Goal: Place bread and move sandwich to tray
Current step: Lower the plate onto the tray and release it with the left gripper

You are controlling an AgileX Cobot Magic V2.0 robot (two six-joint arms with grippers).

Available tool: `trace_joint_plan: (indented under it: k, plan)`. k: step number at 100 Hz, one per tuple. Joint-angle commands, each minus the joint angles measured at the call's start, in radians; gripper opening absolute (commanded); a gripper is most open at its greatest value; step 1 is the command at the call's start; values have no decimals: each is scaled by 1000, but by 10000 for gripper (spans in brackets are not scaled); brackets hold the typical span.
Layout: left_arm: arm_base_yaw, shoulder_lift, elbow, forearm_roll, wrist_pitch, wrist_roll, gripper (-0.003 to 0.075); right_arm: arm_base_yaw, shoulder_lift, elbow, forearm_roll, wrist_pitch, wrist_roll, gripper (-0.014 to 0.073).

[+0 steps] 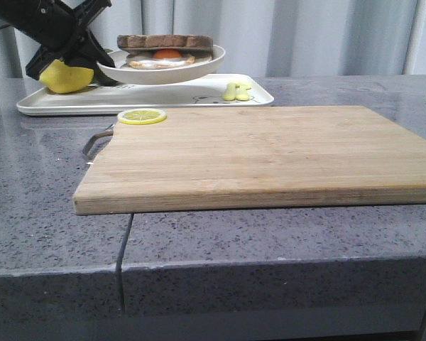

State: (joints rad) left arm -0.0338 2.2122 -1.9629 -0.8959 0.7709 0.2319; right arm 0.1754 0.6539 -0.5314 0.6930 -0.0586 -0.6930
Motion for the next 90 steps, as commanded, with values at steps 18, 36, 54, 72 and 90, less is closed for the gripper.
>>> trace_joint_plan:
  k: [18, 36, 54, 72, 90]
  plan:
    - [-4, -58, -39, -51, -56, -16, -20, -8, -2, -25, -1, -67, 0, 456]
    - [-4, -58, -39, -51, -86, -32, -20, -8, -2, -25, -1, -67, 0, 456]
    - [-4, -58, -39, -50, -94, -36, -20, -8, -2, -25, -1, -66, 0, 456]
    - [-4, -36, -39, -47, -77, -48, -20, -8, -2, -25, -1, -64, 0, 456]
    - [-4, -12, -39, -47, -64, -59, -20, -8, -2, -25, -1, -62, 0, 456]
